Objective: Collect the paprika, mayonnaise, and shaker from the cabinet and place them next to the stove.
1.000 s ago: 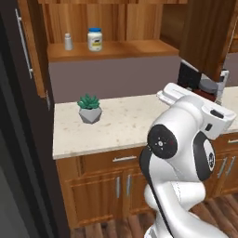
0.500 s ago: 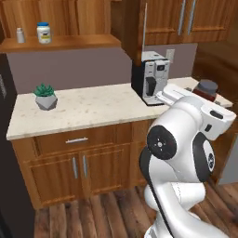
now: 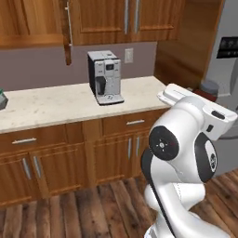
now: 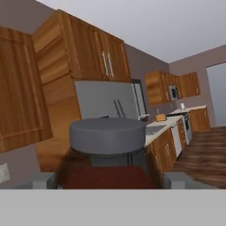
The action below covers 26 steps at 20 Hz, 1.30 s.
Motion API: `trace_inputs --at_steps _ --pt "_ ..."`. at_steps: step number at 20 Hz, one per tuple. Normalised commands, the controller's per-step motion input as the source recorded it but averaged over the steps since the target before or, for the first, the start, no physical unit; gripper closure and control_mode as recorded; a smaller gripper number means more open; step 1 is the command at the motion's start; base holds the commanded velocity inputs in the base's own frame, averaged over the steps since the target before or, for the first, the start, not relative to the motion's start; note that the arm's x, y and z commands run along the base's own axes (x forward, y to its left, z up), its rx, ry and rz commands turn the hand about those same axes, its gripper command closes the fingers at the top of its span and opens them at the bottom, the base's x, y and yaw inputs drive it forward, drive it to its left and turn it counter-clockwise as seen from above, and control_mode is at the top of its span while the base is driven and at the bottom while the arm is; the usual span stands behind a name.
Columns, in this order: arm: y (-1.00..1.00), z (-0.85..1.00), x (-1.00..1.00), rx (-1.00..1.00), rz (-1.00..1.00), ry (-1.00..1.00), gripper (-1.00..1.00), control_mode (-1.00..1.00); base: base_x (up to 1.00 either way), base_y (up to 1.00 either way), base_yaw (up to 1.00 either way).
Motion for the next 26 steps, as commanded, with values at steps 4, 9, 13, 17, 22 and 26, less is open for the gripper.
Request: trace_inputs --at_steps 4,9,13,17,22,26 --pt "0.00 0.00 0.00 0.00 0.00 0.00 1.00 1.00 -0.09 -1.00 -0.04" --pt "0.00 0.00 0.00 0.00 0.00 0.00 1.00 1.00 0.00 -1.00 -0.05" --pt "0.00 0.00 0.00 0.00 0.00 0.00 1.00 1.00 0.00 -1.00 -0.07" --pt "0.00 0.00 0.00 0.00 0.00 0.00 1.00 1.00 0.00 -1.00 -0.05" --pt "0.00 0.00 0.00 0.00 0.00 0.00 1.00 1.00 0.00 -1.00 -0.03" --pt "0.00 0.00 0.00 0.00 0.00 0.00 1.00 1.00 0.00 -1.00 -0.01"
